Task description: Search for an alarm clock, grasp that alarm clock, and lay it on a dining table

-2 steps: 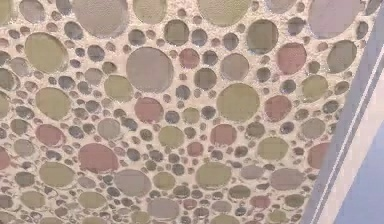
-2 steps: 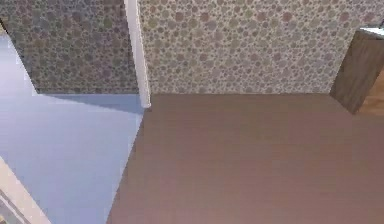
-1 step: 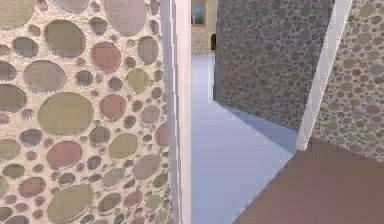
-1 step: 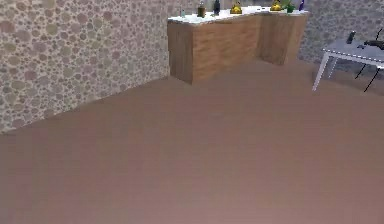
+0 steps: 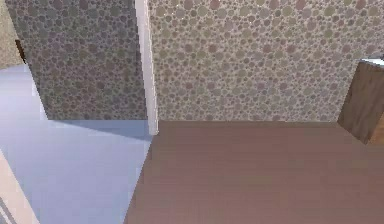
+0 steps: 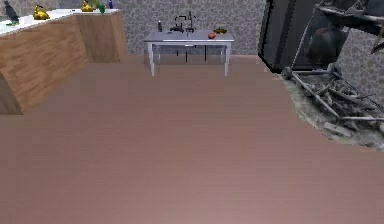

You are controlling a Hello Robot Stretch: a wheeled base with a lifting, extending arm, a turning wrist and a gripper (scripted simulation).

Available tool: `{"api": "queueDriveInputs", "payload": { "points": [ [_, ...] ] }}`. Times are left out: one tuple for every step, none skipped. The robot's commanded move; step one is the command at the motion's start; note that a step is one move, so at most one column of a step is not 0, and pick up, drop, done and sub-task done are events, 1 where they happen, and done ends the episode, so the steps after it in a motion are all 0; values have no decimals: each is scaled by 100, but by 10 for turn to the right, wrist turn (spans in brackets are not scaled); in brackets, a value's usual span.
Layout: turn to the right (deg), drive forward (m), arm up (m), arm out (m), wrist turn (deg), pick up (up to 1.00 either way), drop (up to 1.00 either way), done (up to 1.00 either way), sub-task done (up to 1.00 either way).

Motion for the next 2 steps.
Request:
{"api": "queueDriveInputs", "payload": {
  "points": [
    [120,0,0,0,0,0,0,0,0],
    [0,65,0,0,0,0,0,0,0]
  ]
}}
